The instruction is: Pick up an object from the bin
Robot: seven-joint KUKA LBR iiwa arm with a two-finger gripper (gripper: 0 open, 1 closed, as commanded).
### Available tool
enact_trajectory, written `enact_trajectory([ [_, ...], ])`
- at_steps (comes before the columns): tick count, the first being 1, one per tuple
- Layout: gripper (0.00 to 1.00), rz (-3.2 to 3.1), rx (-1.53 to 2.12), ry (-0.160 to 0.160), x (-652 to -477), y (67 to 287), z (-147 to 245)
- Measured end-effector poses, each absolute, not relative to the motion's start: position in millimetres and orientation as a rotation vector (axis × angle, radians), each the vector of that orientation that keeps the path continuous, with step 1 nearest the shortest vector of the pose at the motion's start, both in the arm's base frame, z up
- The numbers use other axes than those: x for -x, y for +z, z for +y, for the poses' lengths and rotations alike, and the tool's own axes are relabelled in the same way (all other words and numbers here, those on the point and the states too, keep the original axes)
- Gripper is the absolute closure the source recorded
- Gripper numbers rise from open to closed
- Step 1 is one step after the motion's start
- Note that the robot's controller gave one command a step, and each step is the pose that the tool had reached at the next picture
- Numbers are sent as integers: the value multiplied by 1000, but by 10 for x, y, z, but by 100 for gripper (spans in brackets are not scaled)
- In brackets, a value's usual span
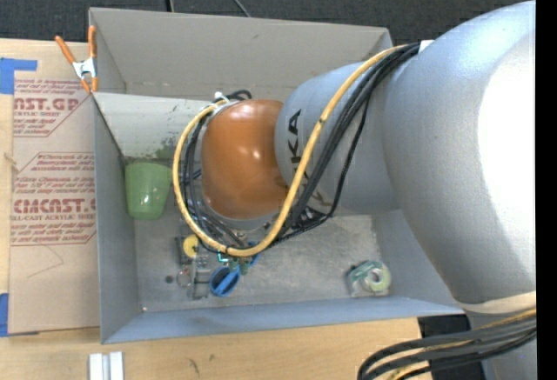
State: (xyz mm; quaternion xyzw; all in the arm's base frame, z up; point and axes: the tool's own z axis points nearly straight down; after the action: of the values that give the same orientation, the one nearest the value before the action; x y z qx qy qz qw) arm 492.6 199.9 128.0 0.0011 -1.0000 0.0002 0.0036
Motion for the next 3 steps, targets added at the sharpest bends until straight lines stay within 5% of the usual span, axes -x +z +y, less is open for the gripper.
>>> enact_trajectory([
  [1, 0, -3135, 125, 6, -5213, 670, 1177],
  [2, 0, -3144, -46, -4, -5327, 722, 1808],
  [3, 100, -3140, -39, -1, -5326, 726, 1778],
])
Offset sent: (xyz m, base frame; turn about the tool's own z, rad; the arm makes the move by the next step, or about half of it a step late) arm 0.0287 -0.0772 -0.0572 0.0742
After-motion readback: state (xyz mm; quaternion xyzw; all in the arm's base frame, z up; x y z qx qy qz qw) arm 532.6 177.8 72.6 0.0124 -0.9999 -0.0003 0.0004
